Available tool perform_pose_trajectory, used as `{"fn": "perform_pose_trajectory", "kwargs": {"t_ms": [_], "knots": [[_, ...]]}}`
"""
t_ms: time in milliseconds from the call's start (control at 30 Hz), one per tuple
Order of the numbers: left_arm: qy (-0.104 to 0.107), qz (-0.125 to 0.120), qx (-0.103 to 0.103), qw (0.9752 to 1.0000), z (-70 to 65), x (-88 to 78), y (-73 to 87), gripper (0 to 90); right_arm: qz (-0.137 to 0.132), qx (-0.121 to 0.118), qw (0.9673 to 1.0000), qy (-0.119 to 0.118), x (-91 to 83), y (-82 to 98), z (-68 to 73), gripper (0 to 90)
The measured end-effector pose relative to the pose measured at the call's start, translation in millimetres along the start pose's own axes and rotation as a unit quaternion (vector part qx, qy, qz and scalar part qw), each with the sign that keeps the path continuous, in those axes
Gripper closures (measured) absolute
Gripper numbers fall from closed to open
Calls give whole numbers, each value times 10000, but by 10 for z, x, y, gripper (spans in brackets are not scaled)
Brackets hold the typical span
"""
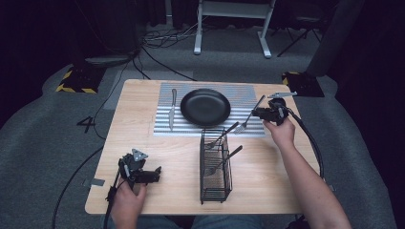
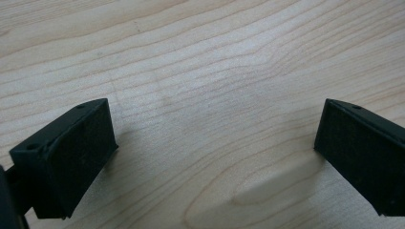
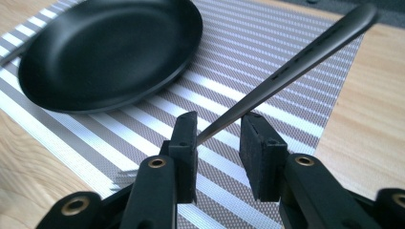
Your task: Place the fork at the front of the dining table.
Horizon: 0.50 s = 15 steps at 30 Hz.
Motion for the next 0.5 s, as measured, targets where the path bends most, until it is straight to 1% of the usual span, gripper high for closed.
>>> {"fn": "perform_pose_trajectory", "kwargs": {"t_ms": [100,133,200,300,433,500], "knots": [[0,1,1,10000,0,0,0,2,138,75,9998,-77,51,55,-14,678],[1,0,0,10000,0,0,0,2,157,43,9998,-99,81,85,-16,681],[-1,3,1,10000,0,0,0,2,170,90,9997,-121,89,95,-10,680],[-1,-3,-14,10000,-1,0,1,2,213,101,9996,-120,121,116,-6,677],[-2,-3,-15,10000,-1,0,1,2,201,103,9996,-144,119,112,7,670],[-1,-4,-15,10000,-1,0,1,2,184,111,9996,-167,101,99,23,646]]}}
Point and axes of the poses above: each handheld gripper's, and its own axes: x roughly forward along the jaws, y roughly out of its underside, z roughly to its left, the point moved 3 cm from there along x, roughly forward along the jaws, and after that the axes turned 15 degrees about -x, right-handed, at the moved point
